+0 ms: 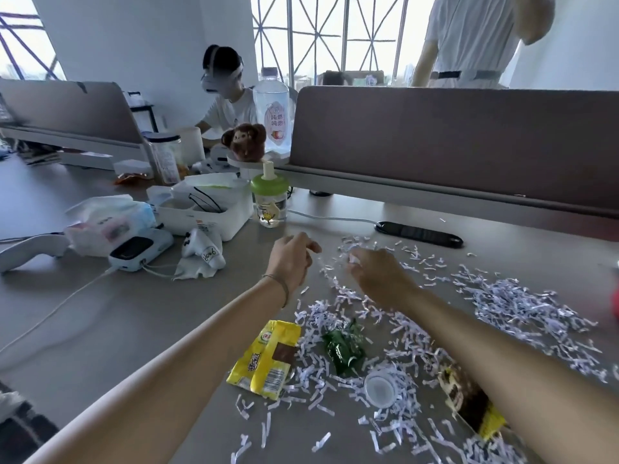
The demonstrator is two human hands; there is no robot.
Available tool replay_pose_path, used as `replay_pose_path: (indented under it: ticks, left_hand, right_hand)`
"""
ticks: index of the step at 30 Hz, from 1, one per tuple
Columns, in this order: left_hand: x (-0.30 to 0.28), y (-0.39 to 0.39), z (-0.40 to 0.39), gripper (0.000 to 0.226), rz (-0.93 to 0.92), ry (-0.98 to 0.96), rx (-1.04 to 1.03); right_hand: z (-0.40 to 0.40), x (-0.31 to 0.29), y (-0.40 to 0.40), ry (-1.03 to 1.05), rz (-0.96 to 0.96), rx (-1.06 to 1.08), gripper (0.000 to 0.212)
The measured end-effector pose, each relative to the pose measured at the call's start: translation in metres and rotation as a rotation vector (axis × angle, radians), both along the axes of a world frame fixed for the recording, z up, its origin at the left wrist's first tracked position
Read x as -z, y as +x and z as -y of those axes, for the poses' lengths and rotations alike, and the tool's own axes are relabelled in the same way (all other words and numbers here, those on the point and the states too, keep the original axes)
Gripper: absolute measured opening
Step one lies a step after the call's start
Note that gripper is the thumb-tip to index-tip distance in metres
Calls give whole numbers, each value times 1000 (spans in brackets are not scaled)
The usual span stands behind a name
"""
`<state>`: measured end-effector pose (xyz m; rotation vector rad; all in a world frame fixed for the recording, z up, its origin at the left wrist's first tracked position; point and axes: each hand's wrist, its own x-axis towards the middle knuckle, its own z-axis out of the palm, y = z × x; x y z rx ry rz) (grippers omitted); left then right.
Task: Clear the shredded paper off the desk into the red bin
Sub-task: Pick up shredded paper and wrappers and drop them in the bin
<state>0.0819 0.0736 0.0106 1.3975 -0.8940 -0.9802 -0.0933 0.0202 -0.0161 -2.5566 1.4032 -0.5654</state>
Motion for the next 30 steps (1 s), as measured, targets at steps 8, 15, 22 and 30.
replay_pose_path:
  ticks: [8, 15, 22, 30]
  left_hand:
    - [-35, -82, -8, 31, 238, -154, 109]
    - [-84, -190, -2, 35, 330, -301, 267]
    - [-116, -289, 46, 58, 457, -377, 403]
    - [-136, -375, 80, 63, 460, -409, 495]
  right_hand:
    - [-33, -77, -90, 21, 271, 261, 24]
    - [-68, -149, -221, -101, 325, 504, 22]
    - [-51, -182, -354, -150, 337, 734, 27]
    - [-12, -175, -424, -1, 55, 757, 11]
